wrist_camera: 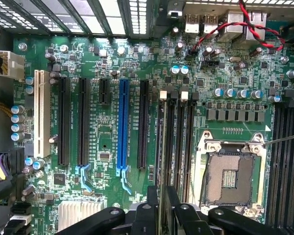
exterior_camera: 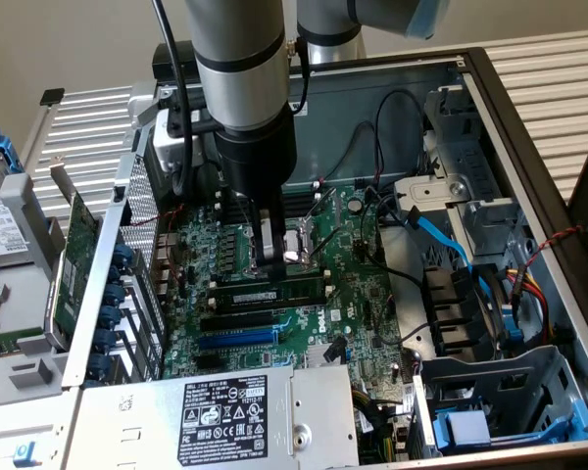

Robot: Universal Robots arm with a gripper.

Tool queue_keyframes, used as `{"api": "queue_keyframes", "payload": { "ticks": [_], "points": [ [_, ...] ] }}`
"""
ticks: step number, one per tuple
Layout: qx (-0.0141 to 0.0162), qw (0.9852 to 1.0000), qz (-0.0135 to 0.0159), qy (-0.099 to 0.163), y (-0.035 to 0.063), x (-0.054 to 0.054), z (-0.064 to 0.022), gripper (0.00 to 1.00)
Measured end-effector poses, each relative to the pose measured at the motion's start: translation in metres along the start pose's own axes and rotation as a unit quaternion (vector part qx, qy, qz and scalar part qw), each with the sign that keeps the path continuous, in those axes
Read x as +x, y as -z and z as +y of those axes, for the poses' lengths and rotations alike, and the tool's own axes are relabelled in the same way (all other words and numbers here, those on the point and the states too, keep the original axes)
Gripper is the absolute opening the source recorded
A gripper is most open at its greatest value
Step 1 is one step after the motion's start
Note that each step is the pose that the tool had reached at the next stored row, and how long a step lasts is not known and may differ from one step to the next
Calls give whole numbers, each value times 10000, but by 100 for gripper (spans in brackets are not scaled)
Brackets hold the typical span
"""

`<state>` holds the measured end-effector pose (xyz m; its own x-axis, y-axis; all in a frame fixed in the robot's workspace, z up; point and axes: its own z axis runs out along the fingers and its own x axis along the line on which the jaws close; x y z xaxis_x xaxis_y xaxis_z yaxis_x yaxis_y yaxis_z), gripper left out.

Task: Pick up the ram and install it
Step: 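Press down the ram until it locks into place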

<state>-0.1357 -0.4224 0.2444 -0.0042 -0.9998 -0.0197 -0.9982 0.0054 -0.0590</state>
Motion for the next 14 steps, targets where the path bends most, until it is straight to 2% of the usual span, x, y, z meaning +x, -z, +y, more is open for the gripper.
{"api": "queue_keyframes", "payload": {
  "ticks": [3, 5, 8, 11, 12, 14],
  "points": [
    [-33, 10000, 0, -1, 1, 0, 0, 22],
    [-72, 10000, 0, -1, 2, -1, 0, 22],
    [-164, 9999, 1, -3, 8, 0, 0, 22],
    [-275, 9996, 1, -5, 22, -1, -1, 22],
    [-294, 9996, 1, -5, 24, 0, -1, 22],
    [-298, 9996, 2, -6, 25, -1, 0, 22]
  ]
}}
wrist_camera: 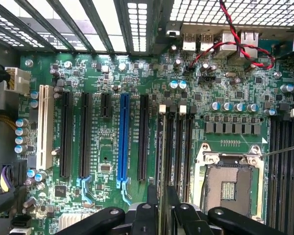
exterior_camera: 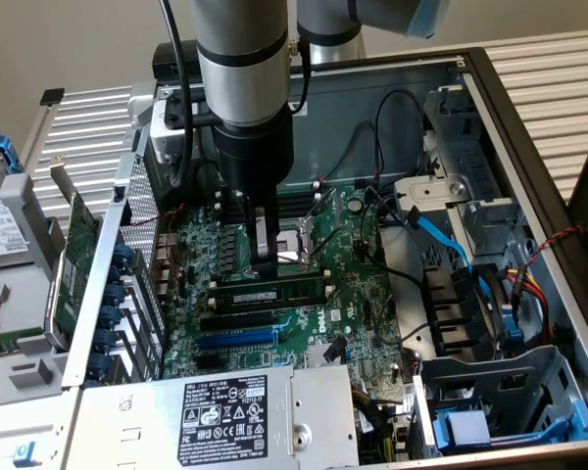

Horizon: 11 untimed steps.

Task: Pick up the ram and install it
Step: 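Press down the ram until it locks into place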

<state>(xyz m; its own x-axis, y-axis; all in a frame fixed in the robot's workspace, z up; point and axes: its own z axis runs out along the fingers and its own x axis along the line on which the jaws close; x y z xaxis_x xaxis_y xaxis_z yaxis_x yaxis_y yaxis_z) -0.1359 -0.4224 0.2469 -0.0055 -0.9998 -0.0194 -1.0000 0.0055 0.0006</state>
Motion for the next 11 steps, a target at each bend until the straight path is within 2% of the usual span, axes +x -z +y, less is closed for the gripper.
{"api": "queue_keyframes", "payload": {
  "ticks": [2, 4, 9, 11],
  "points": [
    [0, 10000, 0, 0, 0, -1, -1, 19],
    [-3, 10000, 1, 1, -1, -3, -1, 11],
    [-11, 10000, 10, 1, -21, -19, -9, 11],
    [-31, 10000, 19, -1, -40, -24, -11, 11]
  ]
}}
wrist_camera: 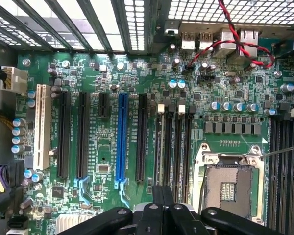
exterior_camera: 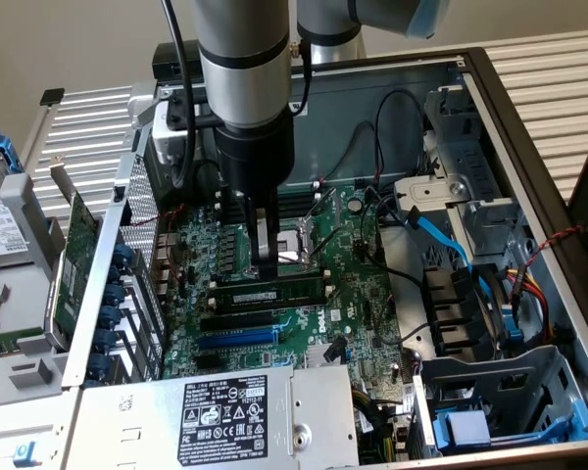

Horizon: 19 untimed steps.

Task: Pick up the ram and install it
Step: 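Press down the ram until it locks into place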

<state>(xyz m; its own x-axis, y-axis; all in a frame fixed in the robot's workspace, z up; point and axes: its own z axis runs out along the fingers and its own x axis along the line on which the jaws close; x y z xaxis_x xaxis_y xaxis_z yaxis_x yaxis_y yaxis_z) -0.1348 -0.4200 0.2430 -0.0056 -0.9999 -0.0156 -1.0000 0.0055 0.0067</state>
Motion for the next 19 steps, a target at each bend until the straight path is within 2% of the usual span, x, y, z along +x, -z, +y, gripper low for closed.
{"api": "queue_keyframes", "payload": {
  "ticks": [2, 6, 10, 19],
  "points": [
    [-12, 10000, 13, -1, -16, -6, -7, 11],
    [-12, 10000, 31, -7, -38, -14, -20, 11],
    [-12, 10000, 67, -13, -55, -14, -25, 11],
    [-13, 10000, 71, -15, -96, -13, -25, 11]
  ]
}}
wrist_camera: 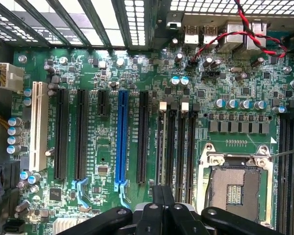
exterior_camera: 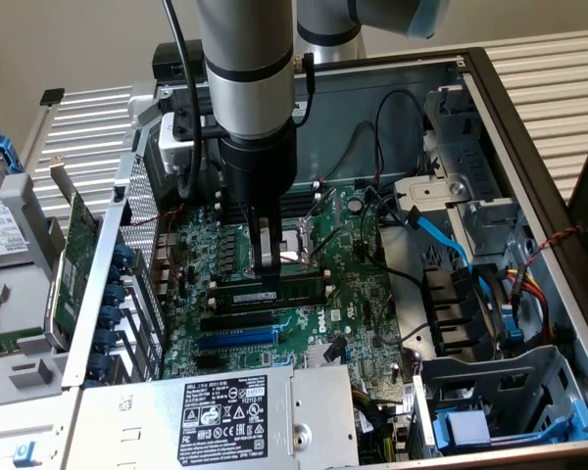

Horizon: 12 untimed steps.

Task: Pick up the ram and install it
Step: 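Press down the ram until it locks into place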

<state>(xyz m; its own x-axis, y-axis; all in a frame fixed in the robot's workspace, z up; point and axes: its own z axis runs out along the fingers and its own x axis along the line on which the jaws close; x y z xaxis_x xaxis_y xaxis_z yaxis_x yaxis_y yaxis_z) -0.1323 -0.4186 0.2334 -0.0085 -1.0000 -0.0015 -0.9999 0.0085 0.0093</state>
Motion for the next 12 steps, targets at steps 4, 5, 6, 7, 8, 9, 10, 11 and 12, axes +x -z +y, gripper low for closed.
{"api": "queue_keyframes", "payload": {
  "ticks": [4, 5, 6, 7, 8, 9, 10, 11, 12],
  "points": [
    [1, 10000, -2, 0, -16, -1, 0, 11],
    [0, 10000, -1, 0, -17, 0, 0, 11],
    [0, 10000, -1, 0, -18, 0, 0, 11],
    [0, 10000, -1, 0, -19, 0, 0, 11],
    [0, 10000, -1, 0, -20, 0, 0, 11],
    [0, 10000, -2, -1, -21, 0, 0, 11],
    [0, 10000, -3, -1, -21, 1, 0, 11],
    [-1, 10000, -2, -1, -21, 2, 0, 11],
    [-2, 10000, -2, 0, -21, 5, -1, 11]
  ]
}}
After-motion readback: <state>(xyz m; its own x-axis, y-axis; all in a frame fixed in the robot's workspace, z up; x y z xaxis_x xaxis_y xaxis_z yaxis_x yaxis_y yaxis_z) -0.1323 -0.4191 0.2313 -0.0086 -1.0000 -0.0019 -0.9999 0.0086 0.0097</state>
